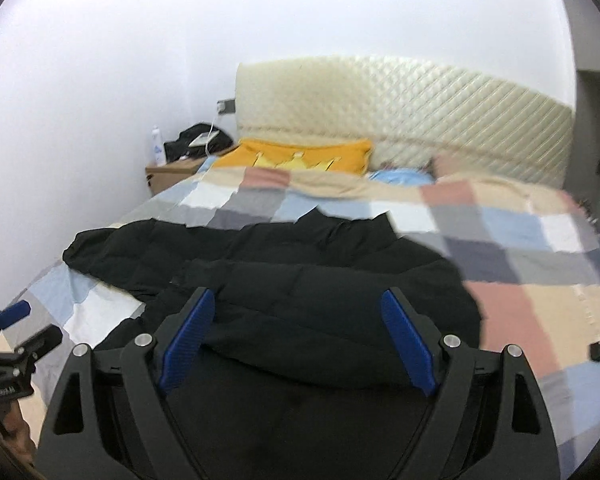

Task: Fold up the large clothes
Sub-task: 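Release the sleeve and withdraw the right gripper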

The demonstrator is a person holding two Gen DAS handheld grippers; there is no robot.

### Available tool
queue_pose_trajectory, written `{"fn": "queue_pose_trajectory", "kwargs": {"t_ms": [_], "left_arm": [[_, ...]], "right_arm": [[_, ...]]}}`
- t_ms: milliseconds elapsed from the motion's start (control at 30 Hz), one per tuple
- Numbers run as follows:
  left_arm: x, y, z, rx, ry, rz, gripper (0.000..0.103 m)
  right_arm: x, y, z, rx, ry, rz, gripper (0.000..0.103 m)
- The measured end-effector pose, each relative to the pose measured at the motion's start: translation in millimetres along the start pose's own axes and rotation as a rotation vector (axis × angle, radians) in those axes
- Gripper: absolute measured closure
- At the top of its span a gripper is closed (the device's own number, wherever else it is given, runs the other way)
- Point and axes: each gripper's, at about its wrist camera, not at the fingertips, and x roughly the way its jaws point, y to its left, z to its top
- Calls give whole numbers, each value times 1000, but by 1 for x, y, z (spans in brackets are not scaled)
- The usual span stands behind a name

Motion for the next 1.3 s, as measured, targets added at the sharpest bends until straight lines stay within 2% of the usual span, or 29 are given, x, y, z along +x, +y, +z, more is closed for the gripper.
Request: {"fn": "queue_pose_trajectory", "kwargs": {"t_ms": [100,200,367,500,667,833,1033,1300], "left_arm": [[-19,-8,-7,17,-20,-8,1],[-35,-18,-9,38,8,69,1],[-71,-40,-7,68,-36,41,1],[-85,-56,-13,77,-40,-6,1],[-86,-73,-27,94,-18,-53,1],[-82,-82,-40,151,-9,-24,1],[-81,-77,-50,122,-9,-43,1],[-78,-70,-58,69,-5,-73,1]], "right_arm": [[-28,-7,-4,-23,-11,-38,17],[-55,-15,-16,-20,-14,-53,17],[-91,-23,-35,6,-21,-41,17],[-119,-31,-49,53,-51,-36,17],[-141,-37,-73,91,-81,-53,13],[-148,-43,-103,101,-88,-74,10],[-150,-45,-127,119,-50,-93,10],[-169,-36,-142,117,-81,-130,4]]}}
